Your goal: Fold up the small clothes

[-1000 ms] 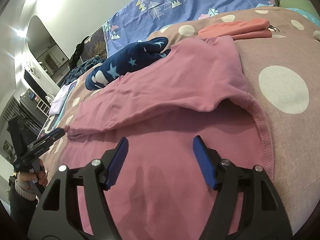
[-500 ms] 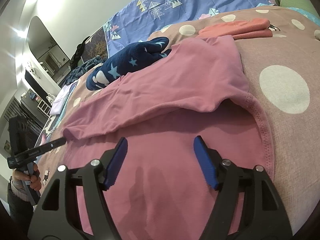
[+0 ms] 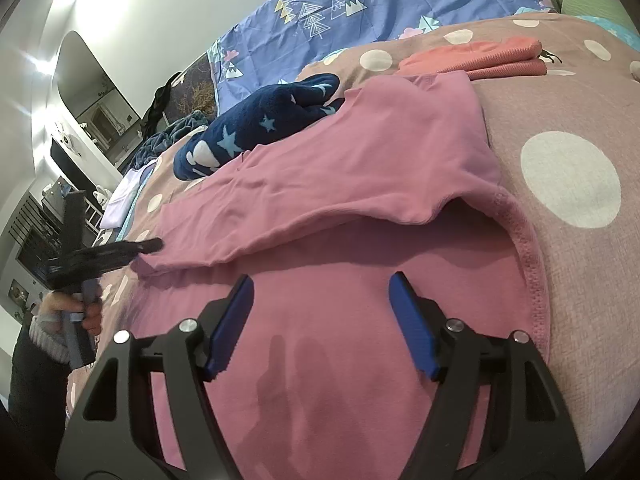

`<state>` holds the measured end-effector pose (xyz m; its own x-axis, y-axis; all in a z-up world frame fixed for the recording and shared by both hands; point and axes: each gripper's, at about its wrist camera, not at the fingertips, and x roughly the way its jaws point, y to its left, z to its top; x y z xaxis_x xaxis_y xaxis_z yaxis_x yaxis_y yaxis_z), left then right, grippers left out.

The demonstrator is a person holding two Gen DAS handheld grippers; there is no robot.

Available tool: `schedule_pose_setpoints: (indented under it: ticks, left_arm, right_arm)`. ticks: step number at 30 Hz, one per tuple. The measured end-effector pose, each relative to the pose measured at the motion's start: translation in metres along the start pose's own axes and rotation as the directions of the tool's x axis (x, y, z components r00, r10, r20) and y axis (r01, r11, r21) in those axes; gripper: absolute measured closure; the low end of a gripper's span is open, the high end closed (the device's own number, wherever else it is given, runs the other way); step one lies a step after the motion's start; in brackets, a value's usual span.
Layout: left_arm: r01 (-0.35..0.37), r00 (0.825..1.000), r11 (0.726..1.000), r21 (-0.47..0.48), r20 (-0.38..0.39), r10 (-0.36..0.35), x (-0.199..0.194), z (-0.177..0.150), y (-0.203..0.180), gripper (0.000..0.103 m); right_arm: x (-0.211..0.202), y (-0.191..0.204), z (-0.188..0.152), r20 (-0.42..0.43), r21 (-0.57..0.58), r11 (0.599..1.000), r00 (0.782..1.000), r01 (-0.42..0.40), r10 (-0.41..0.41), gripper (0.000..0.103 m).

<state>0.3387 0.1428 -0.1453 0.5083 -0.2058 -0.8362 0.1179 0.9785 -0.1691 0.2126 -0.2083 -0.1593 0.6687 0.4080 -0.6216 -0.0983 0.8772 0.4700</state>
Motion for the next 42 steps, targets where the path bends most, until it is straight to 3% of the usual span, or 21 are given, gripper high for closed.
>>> schedule_pose_setpoints:
  ticks: [1, 4, 6, 11, 14, 17, 18, 21, 22, 23, 26, 29, 33, 37, 40, 42]
  left_arm:
    - [0.009, 1.0, 0.999, 0.043, 0.012, -0.009, -0.002, 0.001, -0.007, 0.096]
    - [-0.022, 0.998, 0.99, 0.142, 0.068, 0.012, -0.02, 0.002, -0.025, 0.097]
    - [-0.092, 0.99, 0.973, 0.21, 0.123, 0.067, -0.037, 0.005, -0.036, 0.097]
    - [-0.213, 0.973, 0.933, 0.291, 0.152, 0.174, -0.05, 0.01, -0.044, 0.1]
    - [-0.17, 0.982, 0.943, 0.285, 0.13, 0.138, -0.046, 0.003, -0.036, 0.1]
    - [-0.082, 0.993, 0.97, 0.228, 0.101, 0.06, -0.038, -0.001, -0.025, 0.1]
    - [-0.062, 0.995, 0.976, 0.208, 0.084, 0.045, -0.034, -0.002, -0.021, 0.099]
    - [-0.078, 0.996, 0.978, 0.196, 0.06, 0.067, -0.021, -0.005, -0.02, 0.067]
    - [-0.092, 0.995, 0.974, 0.209, 0.066, 0.08, -0.019, -0.007, -0.021, 0.066]
    - [-0.095, 0.994, 0.972, 0.216, 0.065, 0.083, -0.017, -0.008, -0.022, 0.066]
    - [-0.08, 0.995, 0.977, 0.197, 0.078, 0.066, -0.017, -0.013, -0.02, 0.066]
    - [-0.016, 0.993, 0.991, 0.132, 0.121, 0.0, -0.028, -0.023, -0.01, 0.066]
    - [0.067, 0.982, 0.997, 0.029, 0.176, -0.071, -0.037, -0.037, 0.007, 0.065]
    - [0.18, 0.96, 0.978, -0.101, 0.233, -0.153, -0.039, -0.05, 0.025, 0.063]
    - [0.165, 0.966, 0.984, -0.064, 0.213, -0.148, -0.039, -0.055, 0.025, 0.062]
    - [0.186, 0.959, 0.981, -0.046, 0.226, -0.171, -0.044, -0.057, 0.024, 0.062]
  right_arm:
    - [0.0, 0.0, 0.0, 0.0, 0.0, 1.0, 1.0, 0.0, 0.0, 0.032]
    - [0.0, 0.001, -0.001, 0.0, 0.0, 1.0, 1.0, 0.0, 0.0, 0.031]
    - [0.0, 0.001, -0.001, 0.0, -0.001, 1.0, 1.0, 0.001, -0.001, 0.031]
    - [-0.001, 0.002, -0.001, 0.0, -0.002, 1.0, 1.0, -0.001, 0.001, 0.031]
    - [-0.001, 0.001, -0.001, 0.001, -0.001, 1.0, 1.0, -0.001, 0.001, 0.031]
    - [-0.001, 0.002, -0.001, 0.001, -0.007, 1.0, 1.0, 0.006, -0.006, 0.031]
    - [-0.002, 0.004, -0.001, 0.002, -0.012, 1.0, 1.0, 0.013, -0.013, 0.032]
    - [-0.007, 0.011, 0.002, 0.004, -0.028, 0.998, 0.998, 0.06, -0.06, 0.04]
    - [-0.009, 0.016, 0.008, -0.006, -0.026, 0.999, 0.999, 0.043, -0.043, 0.045]
    - [-0.011, 0.02, 0.015, -0.012, -0.025, 1.0, 1.0, 0.01, -0.011, 0.057]
    - [-0.011, 0.046, 0.048, -0.005, -0.11, 0.994, 1.0, -0.011, 0.01, 0.071]
    - [0.01, 0.103, 0.077, -0.048, -0.324, 0.946, 0.999, -0.014, -0.002, 0.071]
    - [0.066, 0.186, 0.09, -0.202, -0.534, 0.831, 0.978, -0.16, 0.059, 0.071]
    - [0.124, 0.233, 0.087, -0.318, -0.595, 0.765, 0.946, -0.246, 0.057, 0.071]
    - [0.156, 0.251, 0.08, -0.392, -0.605, 0.741, 0.919, -0.292, 0.042, 0.071]
    - [0.172, 0.26, 0.077, -0.426, -0.631, 0.709, 0.904, -0.315, 0.022, 0.069]
